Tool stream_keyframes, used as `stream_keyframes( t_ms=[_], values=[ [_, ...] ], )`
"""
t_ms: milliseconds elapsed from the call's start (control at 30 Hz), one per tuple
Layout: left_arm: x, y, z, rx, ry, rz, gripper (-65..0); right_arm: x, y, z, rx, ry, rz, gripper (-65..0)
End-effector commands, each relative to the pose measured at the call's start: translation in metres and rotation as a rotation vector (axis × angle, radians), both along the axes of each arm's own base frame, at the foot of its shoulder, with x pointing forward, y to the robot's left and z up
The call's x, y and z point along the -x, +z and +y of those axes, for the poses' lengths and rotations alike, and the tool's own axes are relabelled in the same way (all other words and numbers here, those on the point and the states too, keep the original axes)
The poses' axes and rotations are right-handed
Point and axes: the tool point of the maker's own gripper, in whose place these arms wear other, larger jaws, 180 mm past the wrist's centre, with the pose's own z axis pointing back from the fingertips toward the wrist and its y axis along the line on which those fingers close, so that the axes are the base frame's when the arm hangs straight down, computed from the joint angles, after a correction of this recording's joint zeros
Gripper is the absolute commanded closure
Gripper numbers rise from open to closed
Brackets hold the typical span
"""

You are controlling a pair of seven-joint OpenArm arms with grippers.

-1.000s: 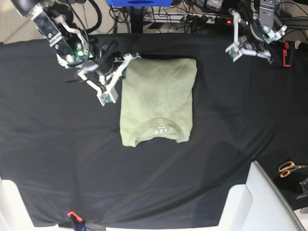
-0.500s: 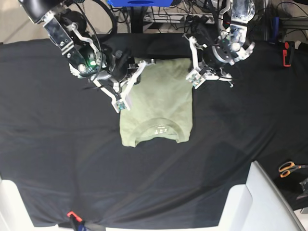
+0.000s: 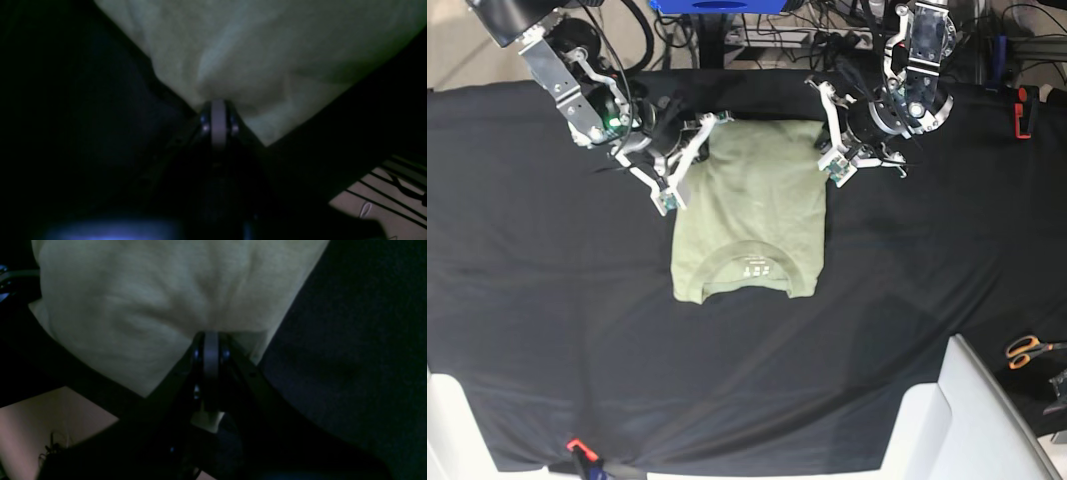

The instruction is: Fold the T-shirt properly

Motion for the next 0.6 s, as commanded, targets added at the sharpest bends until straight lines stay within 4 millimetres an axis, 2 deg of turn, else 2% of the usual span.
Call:
stream_keyframes(
  t_ms=[0, 133, 200, 233, 300, 400, 467, 567],
  values=[
    [0.017, -0.011, 0.018, -0.104, -0.010, 0.072, 0.0, 0.006, -0.002, -0.007, 0.029, 0.010, 0.022, 0.0],
    [0.023, -0.011, 0.031, -0.135, -0.025, 0.080, 0.0, -0.001, 0.014, -0.001, 0.006, 0.021, -0.015, 0.0],
    [0.021, -0.002, 0.031, -0.135, -0.026, 0.053, 0.0, 0.000, 0.025, -0.004, 0.007, 0.042, -0.024, 0.0],
    [0.016, 0.007, 0.030, -0.129, -0.021, 0.024, 0.0, -0.002, 0.034, -0.003, 0.001, 0.046, -0.043, 0.0],
    [0.008, 0.029, 0.045, -0.146, 0.027, -0.040, 0.0, -0.010, 0.053, -0.006, -0.004, 0.016, -0.095, 0.0],
    [0.006, 0.062, 0.055, -0.131, 0.081, -0.121, 0.0, -0.018, 0.070, -0.030, 0.039, -0.038, -0.145, 0.0],
    [0.019, 0.071, 0.056, -0.128, 0.083, -0.124, 0.0, -0.011, 0.071, -0.051, 0.086, -0.066, -0.144, 0.0],
    [0.056, 0.066, 0.055, -0.140, 0.067, -0.062, 0.0, 0.005, 0.071, -0.078, 0.148, -0.082, -0.128, 0.0]
  ],
)
